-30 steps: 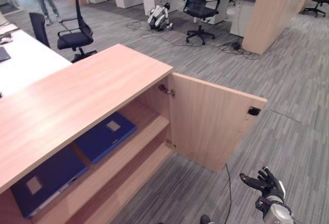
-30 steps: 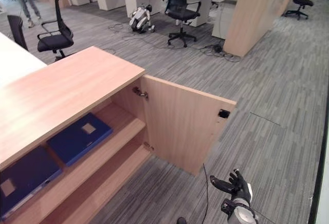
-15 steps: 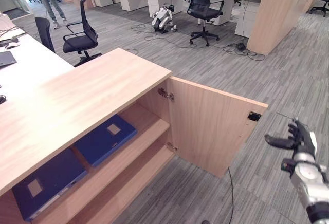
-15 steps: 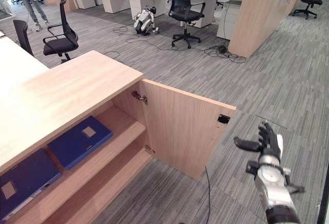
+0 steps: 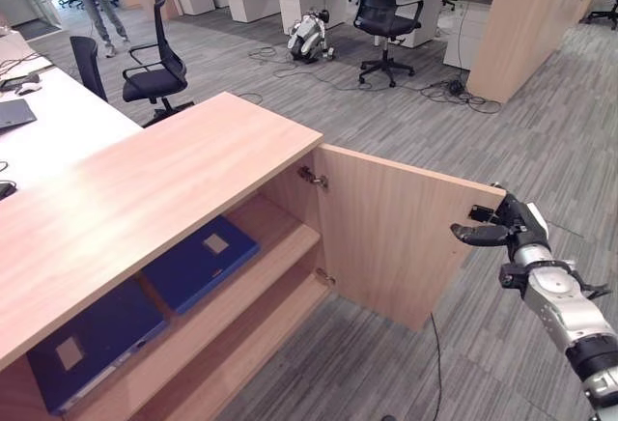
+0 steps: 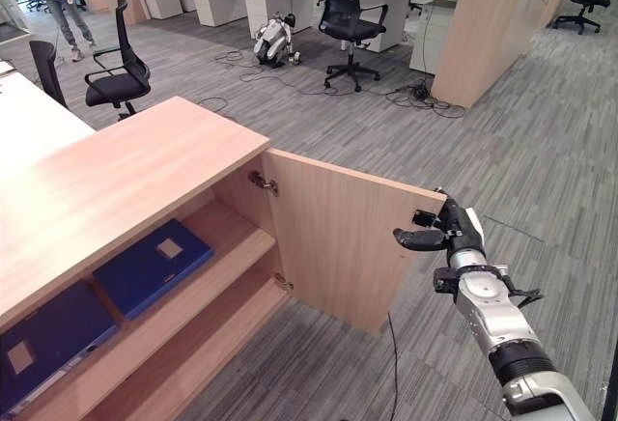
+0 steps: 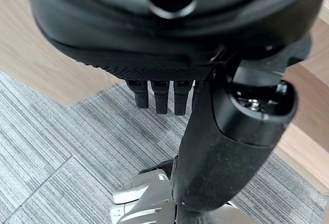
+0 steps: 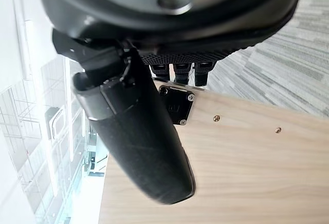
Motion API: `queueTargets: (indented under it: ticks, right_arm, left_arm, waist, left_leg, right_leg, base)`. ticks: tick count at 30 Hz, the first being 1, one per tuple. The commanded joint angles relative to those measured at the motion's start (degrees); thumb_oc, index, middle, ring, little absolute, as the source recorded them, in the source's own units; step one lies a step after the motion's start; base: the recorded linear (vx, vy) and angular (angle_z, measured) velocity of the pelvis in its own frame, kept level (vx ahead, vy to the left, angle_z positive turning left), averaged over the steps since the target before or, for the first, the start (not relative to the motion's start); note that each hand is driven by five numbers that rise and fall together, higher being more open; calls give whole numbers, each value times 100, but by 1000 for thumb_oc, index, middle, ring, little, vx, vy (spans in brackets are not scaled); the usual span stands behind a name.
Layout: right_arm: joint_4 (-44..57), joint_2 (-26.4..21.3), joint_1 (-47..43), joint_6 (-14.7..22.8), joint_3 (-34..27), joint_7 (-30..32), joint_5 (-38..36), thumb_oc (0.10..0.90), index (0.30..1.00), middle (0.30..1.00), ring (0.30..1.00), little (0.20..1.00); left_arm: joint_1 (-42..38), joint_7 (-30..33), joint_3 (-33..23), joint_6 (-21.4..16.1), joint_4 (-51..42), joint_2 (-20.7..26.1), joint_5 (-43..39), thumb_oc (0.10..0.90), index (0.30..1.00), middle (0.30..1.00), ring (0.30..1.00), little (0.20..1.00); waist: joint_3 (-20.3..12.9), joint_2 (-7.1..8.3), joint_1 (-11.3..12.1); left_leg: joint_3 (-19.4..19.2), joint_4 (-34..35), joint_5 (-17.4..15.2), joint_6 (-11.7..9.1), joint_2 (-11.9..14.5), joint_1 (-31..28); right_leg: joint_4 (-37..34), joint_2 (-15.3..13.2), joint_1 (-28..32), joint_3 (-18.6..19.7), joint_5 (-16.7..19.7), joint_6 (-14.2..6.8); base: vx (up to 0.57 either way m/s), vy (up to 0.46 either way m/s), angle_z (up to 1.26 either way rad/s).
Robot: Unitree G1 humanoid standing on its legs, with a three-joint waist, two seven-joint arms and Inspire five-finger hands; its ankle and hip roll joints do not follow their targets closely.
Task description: Put the empty folder in the office cabinet
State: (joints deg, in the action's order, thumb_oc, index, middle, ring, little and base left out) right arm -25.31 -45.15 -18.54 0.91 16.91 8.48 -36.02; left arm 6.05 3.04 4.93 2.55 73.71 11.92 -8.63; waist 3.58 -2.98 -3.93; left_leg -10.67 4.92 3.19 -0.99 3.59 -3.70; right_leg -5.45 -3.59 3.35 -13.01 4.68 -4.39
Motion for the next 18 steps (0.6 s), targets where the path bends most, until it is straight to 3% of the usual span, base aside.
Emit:
queueTargets:
  ticks: [1, 5, 7, 9, 10, 12, 14, 15, 16, 18]
  right_arm:
    - [1935, 475, -1507, 973, 887, -1364, -346, 800, 900, 900, 900, 900]
    - [2803, 971, -1114, 877, 1339, -1873, -767, 800, 900, 900, 900, 900]
    - [3076, 1490, -744, 749, 1540, -2059, -953, 800, 900, 900, 900, 900]
    - [2950, 2102, -451, 654, 1833, -2162, -1202, 800, 900, 900, 900, 900]
    - [2945, 2107, -452, 657, 1836, -2163, -1202, 800, 900, 900, 900, 900]
    - [2630, 2670, -209, 386, 2488, -2250, -1189, 800, 900, 900, 900, 900]
    - [2450, 3065, -53, 356, 2740, -2205, -1309, 800, 900, 900, 900, 900]
    - [2417, 3295, 58, 282, 2796, -2243, -1512, 800, 900, 900, 900, 900]
    - [2116, 3838, 364, 221, 2936, -2279, -2238, 800, 900, 900, 900, 900]
    - [1929, 3910, 457, 327, 3046, -2189, -2438, 800, 900, 900, 900, 900]
  left_arm:
    - [-326, 23, 64, -43, 200, 208, 182, 800, 900, 900, 900, 900]
    - [-367, 19, 1, -60, 227, 198, 294, 800, 900, 900, 900, 900]
    - [-400, 37, -8, -80, 261, 166, 365, 800, 900, 900, 900, 900]
    - [-442, 66, 6, -104, 277, 121, 350, 800, 900, 900, 900, 900]
    - [-439, 66, 4, -105, 276, 123, 350, 800, 900, 900, 900, 900]
    - [-523, 104, 58, -130, 232, 49, 327, 800, 900, 900, 900, 900]
    - [-611, 211, 125, -179, 184, 2, 226, 800, 900, 900, 900, 900]
    - [-635, 254, 149, -200, 158, -12, 179, 800, 900, 900, 900, 900]
    - [-721, 352, 233, -249, 111, -92, 43, 800, 900, 900, 900, 900]
    - [-730, 431, 284, -273, 40, -89, 13, 800, 900, 900, 900, 900]
  waist:
    - [-187, 503, 461]
    - [-220, 517, 482]
    - [-232, 515, 489]
    - [-251, 523, 493]
    - [-253, 526, 490]
    - [-259, 529, 515]
    - [-234, 532, 542]
    - [-220, 531, 551]
    - [-169, 515, 591]
    - [-120, 521, 640]
  left_leg:
    - [386, 8, -693, 3, -369, -202]
    - [375, 8, -680, 15, -370, -182]
    - [362, 8, -671, 26, -371, -174]
    - [362, 8, -661, 44, -388, -155]
    - [362, 8, -661, 44, -389, -154]
    - [356, 8, -633, 59, -408, -119]
    - [372, 8, -606, 88, -429, -79]
    - [384, 8, -594, 106, -447, -69]
    - [432, 8, -560, 153, -504, -32]
    - [485, 8, -533, 181, -545, -7]
  right_leg:
    - [45, 32, 41, 220, -418, -193]
    - [45, 18, 10, 232, -376, -194]
    - [45, 2, -7, 229, -331, -197]
    - [45, -6, -42, 251, -291, -191]
    - [45, -6, -43, 251, -291, -191]
    - [45, -24, -82, 258, -235, -197]
    - [80, -52, -147, 258, -177, -213]
    - [100, -68, -167, 263, -153, -220]
    - [199, -112, -234, 284, -131, -231]
    - [311, -154, -289, 281, -142, -238]
  base:
    - [-30, 19, -10]
    - [-47, 27, -14]
    - [-71, 40, -16]
    - [-65, 37, -24]
    - [-55, 34, -29]
    - [-121, 78, -32]
    - [-136, 90, -32]
    - [-177, 137, -79]
    - [-161, 132, -81]
    - [-130, 102, -45]
